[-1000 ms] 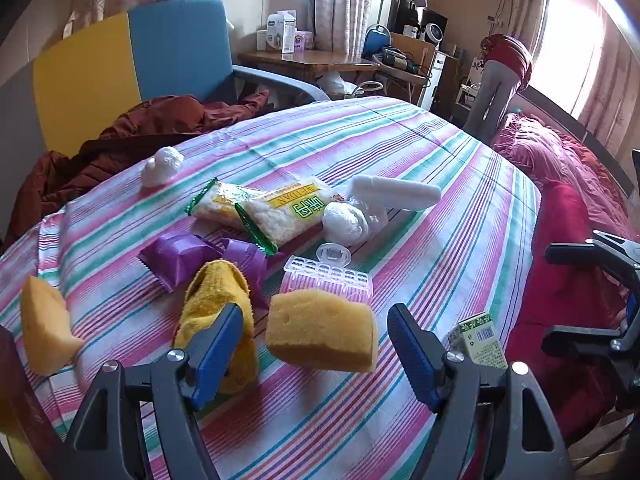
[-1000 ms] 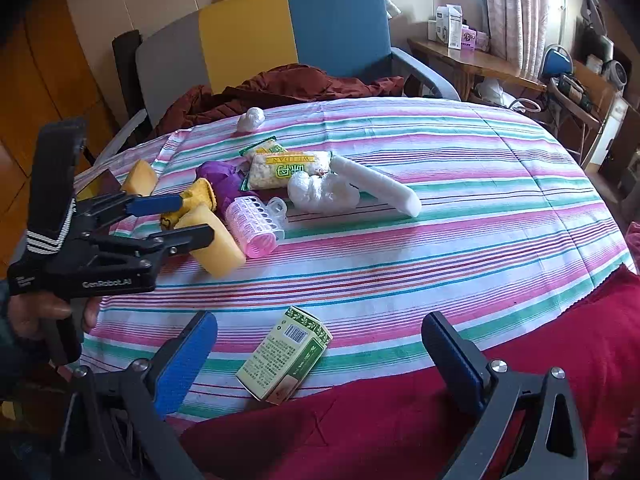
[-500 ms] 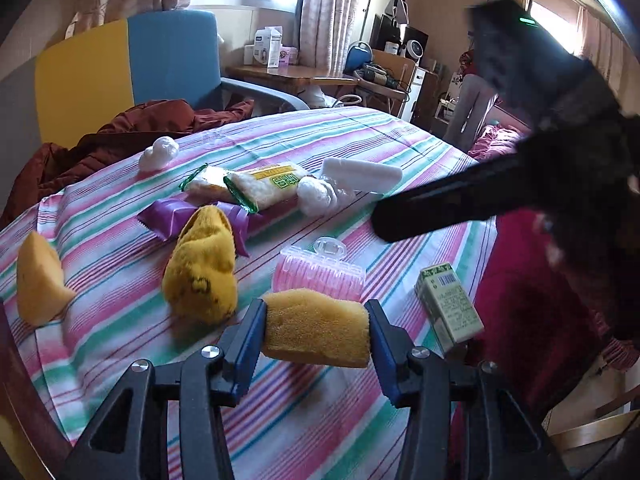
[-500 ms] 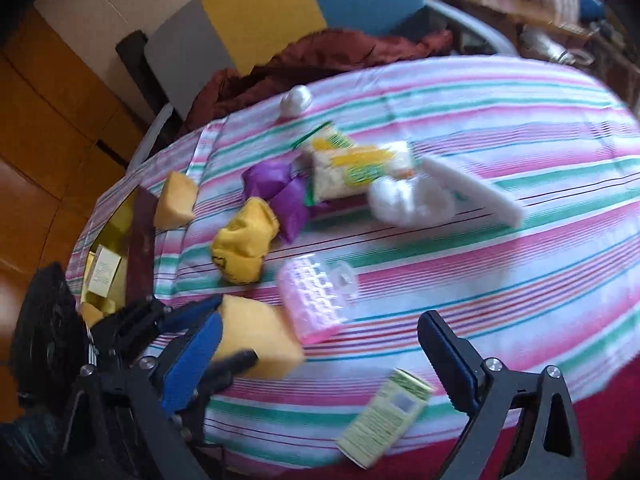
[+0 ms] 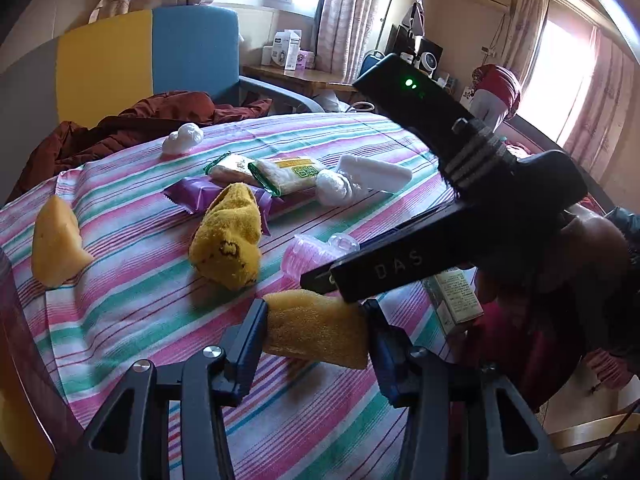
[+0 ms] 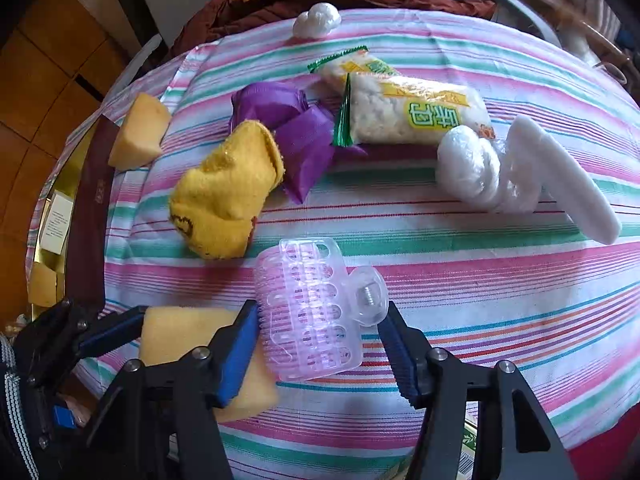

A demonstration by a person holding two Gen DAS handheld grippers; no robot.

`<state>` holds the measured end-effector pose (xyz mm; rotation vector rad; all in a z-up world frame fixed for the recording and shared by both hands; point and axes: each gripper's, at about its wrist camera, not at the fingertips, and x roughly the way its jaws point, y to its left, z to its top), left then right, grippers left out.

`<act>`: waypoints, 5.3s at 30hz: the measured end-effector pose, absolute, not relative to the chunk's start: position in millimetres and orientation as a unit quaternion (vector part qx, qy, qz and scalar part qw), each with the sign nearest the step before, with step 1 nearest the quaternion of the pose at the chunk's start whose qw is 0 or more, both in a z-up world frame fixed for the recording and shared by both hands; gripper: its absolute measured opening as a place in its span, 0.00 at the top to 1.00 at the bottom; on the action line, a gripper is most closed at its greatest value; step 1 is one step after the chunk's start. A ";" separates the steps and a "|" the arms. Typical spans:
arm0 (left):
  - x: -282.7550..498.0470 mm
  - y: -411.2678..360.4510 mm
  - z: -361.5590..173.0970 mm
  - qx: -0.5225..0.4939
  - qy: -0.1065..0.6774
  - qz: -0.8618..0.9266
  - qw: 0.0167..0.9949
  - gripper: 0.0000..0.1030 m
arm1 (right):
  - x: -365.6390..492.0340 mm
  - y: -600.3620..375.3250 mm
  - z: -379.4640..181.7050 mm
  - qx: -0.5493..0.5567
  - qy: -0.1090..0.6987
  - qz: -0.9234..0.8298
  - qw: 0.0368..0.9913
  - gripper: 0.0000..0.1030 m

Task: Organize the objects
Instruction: 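Grasp another yellow sponge with the left tool while the right grasps the pink roller, then lower sponge and pink roller into the gold tray and open both tools, then withdraw both tools from the tray toward the remaining items, then grasp a third yellow sponge with the left tool while the right grasps the cotton ball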

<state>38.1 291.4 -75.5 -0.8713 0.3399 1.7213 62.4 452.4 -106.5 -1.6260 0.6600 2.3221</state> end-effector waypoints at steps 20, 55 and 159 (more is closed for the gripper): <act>-1.4 122.8 -8.5 -0.337 0.027 0.852 0.401 0.53 | 62.2 398.8 -10.5 -0.429 0.214 0.875 0.070 0.42; -26.2 -53.0 -12.8 -0.345 -0.027 0.932 0.106 0.32 | -130.6 218.3 -28.6 -0.448 0.093 0.889 -0.029 0.01; -136.4 230.8 -18.8 -0.397 0.063 0.852 0.334 0.58 | -121.1 540.6 -40.6 -0.444 0.124 0.875 0.146 0.15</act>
